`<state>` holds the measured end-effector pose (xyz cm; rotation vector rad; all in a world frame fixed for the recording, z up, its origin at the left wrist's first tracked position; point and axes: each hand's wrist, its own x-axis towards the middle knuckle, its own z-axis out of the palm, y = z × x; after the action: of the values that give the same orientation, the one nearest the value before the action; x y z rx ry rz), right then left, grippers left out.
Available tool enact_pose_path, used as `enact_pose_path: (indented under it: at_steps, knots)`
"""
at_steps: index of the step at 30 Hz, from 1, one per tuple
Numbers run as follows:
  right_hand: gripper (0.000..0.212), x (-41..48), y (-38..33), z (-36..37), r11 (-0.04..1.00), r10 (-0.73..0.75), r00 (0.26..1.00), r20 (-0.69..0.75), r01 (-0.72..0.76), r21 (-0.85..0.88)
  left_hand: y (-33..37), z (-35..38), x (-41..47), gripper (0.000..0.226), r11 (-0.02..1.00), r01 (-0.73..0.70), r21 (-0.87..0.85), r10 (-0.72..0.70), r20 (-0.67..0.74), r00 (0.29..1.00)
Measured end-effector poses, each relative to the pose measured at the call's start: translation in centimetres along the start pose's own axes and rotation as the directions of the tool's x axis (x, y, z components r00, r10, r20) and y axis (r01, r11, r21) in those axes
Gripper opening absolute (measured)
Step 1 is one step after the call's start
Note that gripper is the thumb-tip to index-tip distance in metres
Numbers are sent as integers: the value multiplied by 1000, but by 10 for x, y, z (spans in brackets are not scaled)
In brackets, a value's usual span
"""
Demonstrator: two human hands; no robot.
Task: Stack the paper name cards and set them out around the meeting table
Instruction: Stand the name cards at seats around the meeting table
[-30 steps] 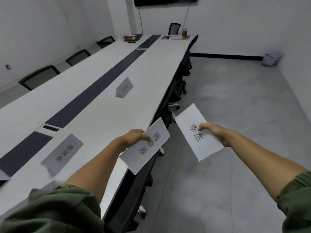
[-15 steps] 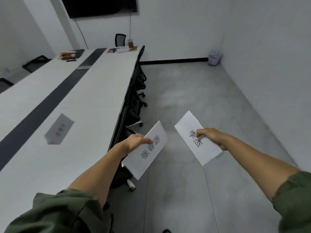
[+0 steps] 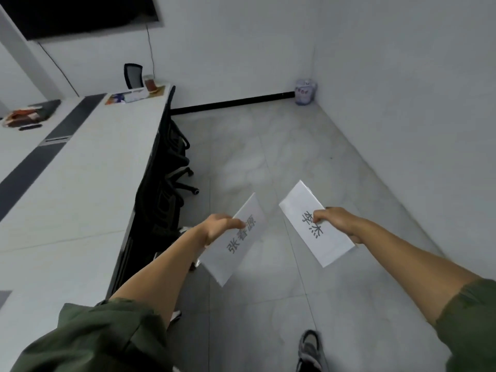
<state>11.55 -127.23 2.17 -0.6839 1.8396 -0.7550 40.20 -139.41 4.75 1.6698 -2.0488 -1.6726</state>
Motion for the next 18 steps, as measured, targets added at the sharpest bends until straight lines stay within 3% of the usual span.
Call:
enact_pose_path:
  at_steps: [8,18]
  knots:
    - [19,155,-111,-69,996,-31,998,62,36,-83,89,-48,131,18,999,19,-35,-23,-91,996]
    - [17,346,-262,-23,974,-97,963,250,144,-177,103,-173,272,17,977,103,-188,-144,-223,964]
